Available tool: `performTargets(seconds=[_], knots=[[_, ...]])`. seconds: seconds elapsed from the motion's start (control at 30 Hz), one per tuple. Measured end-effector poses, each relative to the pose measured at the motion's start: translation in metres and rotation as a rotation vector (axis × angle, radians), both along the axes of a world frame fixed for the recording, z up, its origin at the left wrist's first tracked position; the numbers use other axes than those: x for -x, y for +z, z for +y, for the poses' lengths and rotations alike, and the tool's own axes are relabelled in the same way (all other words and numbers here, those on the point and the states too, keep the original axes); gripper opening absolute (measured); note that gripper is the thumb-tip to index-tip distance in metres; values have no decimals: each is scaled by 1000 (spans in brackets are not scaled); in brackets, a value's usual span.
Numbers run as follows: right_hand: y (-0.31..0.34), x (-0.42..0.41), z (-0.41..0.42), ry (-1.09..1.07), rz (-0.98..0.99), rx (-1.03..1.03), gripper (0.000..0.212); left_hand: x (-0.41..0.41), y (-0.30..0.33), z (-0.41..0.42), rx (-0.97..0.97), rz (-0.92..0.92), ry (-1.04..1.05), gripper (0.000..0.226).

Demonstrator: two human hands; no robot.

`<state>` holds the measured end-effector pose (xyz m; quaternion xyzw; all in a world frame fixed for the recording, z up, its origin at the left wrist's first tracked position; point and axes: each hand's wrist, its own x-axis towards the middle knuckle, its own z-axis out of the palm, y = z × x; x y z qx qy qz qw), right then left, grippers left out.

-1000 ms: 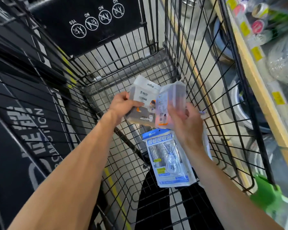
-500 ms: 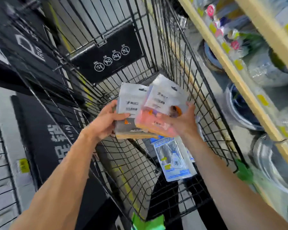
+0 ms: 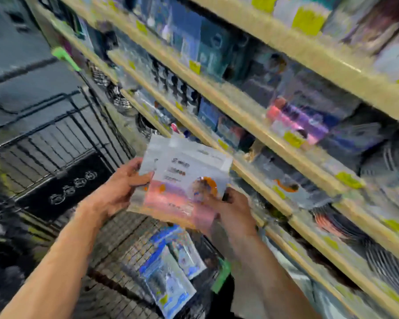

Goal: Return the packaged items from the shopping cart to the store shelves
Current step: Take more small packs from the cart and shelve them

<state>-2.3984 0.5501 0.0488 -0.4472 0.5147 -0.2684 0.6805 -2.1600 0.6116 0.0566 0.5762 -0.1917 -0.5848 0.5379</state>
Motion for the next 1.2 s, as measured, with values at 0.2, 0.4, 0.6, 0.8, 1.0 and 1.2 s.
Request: performTargets(seconds=[0.2,0.4,0.6,0.8,1.0,1.2], knots=[[59,89,-37,-166,32,212,40,91,35,-89,99,-68,-129,19],[86,159,-36,-395,19,209,16,166,55,-149,164,-143,-424,18],[79,174,-32,-630,32,251,34,186,70,-181,223,-414,-807,47],[84,150,-58,-558,20,320,26,147,85,-219,304,-427,-736,55],[82,124,-85,-501,16,352,26,82,88,-261,285,-384,-370,37],[62,120,-90,-454,71,398,28,47,84,-298,352,-499,-138,43]])
